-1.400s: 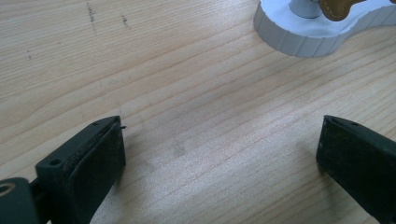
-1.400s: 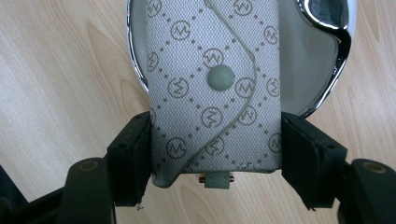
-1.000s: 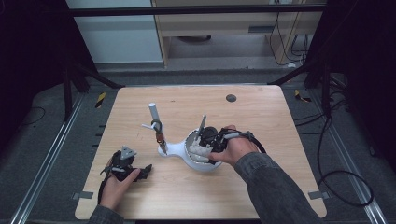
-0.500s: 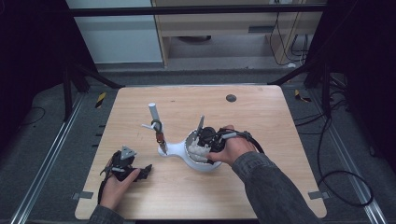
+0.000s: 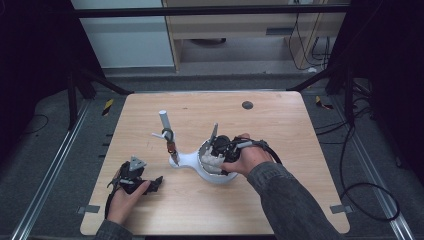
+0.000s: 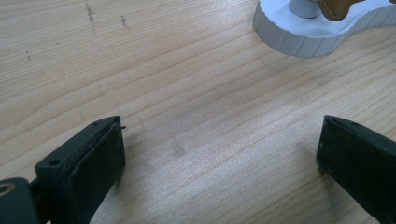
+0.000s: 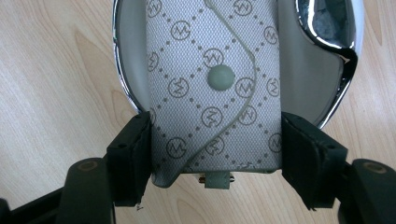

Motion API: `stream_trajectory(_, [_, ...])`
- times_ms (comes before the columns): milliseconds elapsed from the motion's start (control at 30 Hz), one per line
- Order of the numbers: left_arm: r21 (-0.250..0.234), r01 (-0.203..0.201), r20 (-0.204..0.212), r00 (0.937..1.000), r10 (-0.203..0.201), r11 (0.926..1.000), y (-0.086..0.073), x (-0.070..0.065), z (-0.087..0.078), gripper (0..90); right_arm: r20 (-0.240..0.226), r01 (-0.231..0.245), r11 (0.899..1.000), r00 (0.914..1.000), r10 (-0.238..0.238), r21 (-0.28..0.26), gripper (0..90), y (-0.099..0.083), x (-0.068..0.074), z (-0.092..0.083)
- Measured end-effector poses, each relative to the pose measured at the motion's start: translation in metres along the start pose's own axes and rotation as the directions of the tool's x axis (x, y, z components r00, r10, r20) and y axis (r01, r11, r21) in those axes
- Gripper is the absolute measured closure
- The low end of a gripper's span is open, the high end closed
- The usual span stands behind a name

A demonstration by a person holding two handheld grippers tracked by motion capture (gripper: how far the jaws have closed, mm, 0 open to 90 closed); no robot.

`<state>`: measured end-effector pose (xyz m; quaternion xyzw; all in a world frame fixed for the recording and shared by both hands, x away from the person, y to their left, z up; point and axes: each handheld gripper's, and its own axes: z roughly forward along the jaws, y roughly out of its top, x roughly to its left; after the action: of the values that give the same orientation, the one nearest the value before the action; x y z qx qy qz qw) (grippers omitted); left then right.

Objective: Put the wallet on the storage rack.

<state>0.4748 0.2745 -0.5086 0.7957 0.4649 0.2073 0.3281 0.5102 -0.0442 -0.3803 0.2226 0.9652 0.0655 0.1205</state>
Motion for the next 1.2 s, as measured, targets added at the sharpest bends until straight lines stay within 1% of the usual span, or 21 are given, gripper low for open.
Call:
stream_trajectory(300, [0.000, 0.000, 0.001, 1.0000, 0.000, 1.0000, 0.0000, 0.0000, 0.0001, 0.4, 0.001, -0.014, 1.000, 0.9999, 0.014, 0.007, 31.3, 0.0031, -0.0018, 0.0029])
stream_trajectory(533, [0.000, -0.001, 0.001, 1.0000, 0.001, 1.0000, 0.0001, -0.0001, 0.0001, 0.4, -0.001, -0.007, 1.000, 1.0000, 0.007, 0.004, 31.2, 0.0039, -0.0022, 0.0038])
stream_trajectory(800, [0.000, -0.001, 0.001, 1.0000, 0.001, 1.0000, 0.0001, -0.0001, 0.0001, 0.4, -0.007, -0.014, 1.000, 0.9999, 0.014, 0.005, 30.7, 0.0060, -0.0013, 0.0059])
stream_trajectory(867, [0.000, -0.001, 0.000, 1.0000, 0.001, 1.0000, 0.0001, -0.0001, 0.0001, 0.4, -0.007, -0.025, 1.000, 0.9997, 0.025, -0.008, 29.1, 0.0062, -0.0022, 0.0061])
stream_trajectory(900, [0.000, -0.001, 0.001, 1.0000, 0.001, 1.0000, 0.0001, -0.0001, 0.0001, 0.4, -0.008, -0.037, 0.999, 0.9993, 0.037, -0.021, 25.5, 0.0063, -0.0023, 0.0056])
stream_trajectory(933, [0.000, -0.001, 0.001, 1.0000, 0.001, 1.0000, 0.0001, -0.0001, 0.0001, 0.4, -0.010, -0.047, 0.998, 0.9989, 0.047, -0.030, 19.9, 0.0064, -0.0027, 0.0052])
stream_trajectory(967, [0.000, -0.001, 0.001, 1.0000, 0.001, 1.0000, 0.0001, -0.0001, 0.0001, 0.4, -0.012, -0.051, 0.998, 0.9986, 0.051, -0.032, 17.7, 0.0066, -0.0030, 0.0045])
stream_trajectory(1100, [0.000, 0.000, 0.001, 1.0000, 0.000, 1.0000, 0.0001, -0.0002, 0.0001, 0.4, -0.013, -0.054, 0.997, 0.9985, 0.054, -0.046, 15.1, 0.0061, -0.0033, 0.0019])
stream_trajectory(1200, [0.000, 0.000, 0.000, 1.0000, 0.000, 1.0000, 0.0001, -0.0002, 0.0002, 0.4, -0.015, -0.059, 0.997, 0.9982, 0.058, -0.046, 15.5, 0.0061, -0.0025, 0.0007])
